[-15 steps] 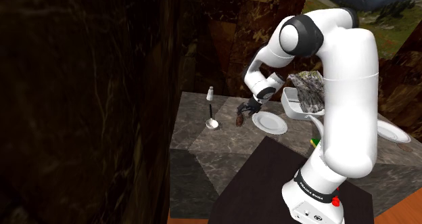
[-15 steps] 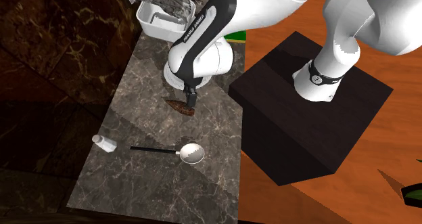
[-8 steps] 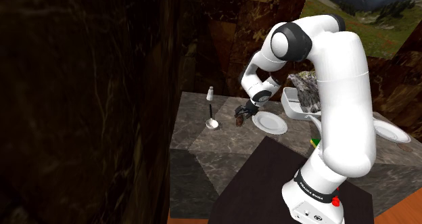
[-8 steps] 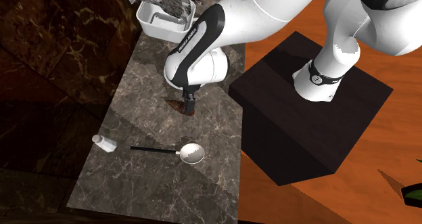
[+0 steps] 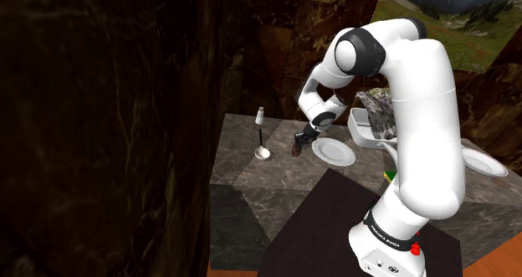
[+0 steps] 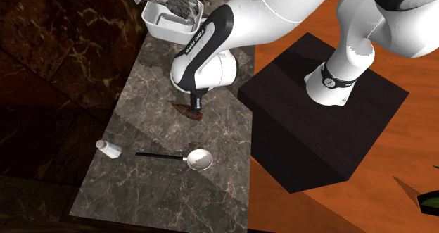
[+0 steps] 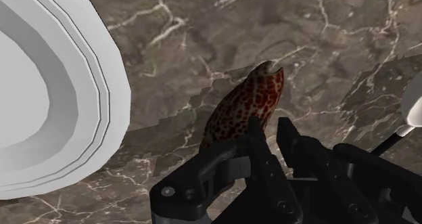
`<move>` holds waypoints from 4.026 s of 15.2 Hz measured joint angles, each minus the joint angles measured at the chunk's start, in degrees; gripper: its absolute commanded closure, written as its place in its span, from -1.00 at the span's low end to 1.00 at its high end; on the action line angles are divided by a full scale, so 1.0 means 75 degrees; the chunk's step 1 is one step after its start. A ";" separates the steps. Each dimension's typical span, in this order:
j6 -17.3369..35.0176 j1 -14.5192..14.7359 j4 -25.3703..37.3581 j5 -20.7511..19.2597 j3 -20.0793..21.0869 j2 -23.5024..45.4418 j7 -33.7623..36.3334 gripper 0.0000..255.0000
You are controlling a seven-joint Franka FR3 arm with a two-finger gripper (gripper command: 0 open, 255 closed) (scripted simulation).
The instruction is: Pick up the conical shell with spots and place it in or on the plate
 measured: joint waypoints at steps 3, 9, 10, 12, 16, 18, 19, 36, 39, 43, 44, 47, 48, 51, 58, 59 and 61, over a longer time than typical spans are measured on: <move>0.0000 0.0000 0.0000 0.0000 0.0000 0.0000 0.0000 1.00; -0.0221 -0.0069 0.0103 -0.0338 -0.0105 0.0026 0.0373 -1.00; -0.0627 -0.0188 0.0290 -0.1012 -0.0292 0.0059 0.1174 -1.00; -0.1507 -0.0447 0.0754 -0.1988 -0.0575 0.0302 0.2522 -1.00; -0.1823 -0.0589 0.1068 -0.2137 -0.0554 0.0640 0.2944 -1.00; -0.1806 -0.0655 0.1210 -0.1998 -0.0441 0.0848 0.2896 -1.00; -0.1751 -0.0658 0.1236 -0.1887 -0.0362 0.0931 0.2851 -1.00; -0.1738 -0.0710 0.1363 -0.1789 -0.0285 0.1083 0.2816 1.00; -0.1768 -0.0663 0.1307 -0.1893 -0.0352 0.0971 0.2893 1.00; -0.1824 -0.0490 0.1115 -0.2203 -0.0552 0.0624 0.3142 1.00; -0.1856 -0.0437 0.1068 -0.2322 -0.0628 0.0510 0.3237 1.00; -0.1918 -0.0293 0.0945 -0.2611 -0.0810 0.0226 0.3466 1.00; -0.1940 -0.0241 0.0920 -0.2711 -0.0869 0.0139 0.3557 1.00; -0.2006 -0.0105 0.0810 -0.3000 -0.1051 -0.0133 0.3775 1.00; -0.2254 -0.0156 0.0593 -0.3512 -0.1470 -0.0581 0.3791 1.00; -0.2356 -0.0271 0.0632 -0.3582 -0.1541 -0.0574 0.3710 1.00; -0.2534 -0.0510 0.0610 -0.3705 -0.1699 -0.0619 0.3468 1.00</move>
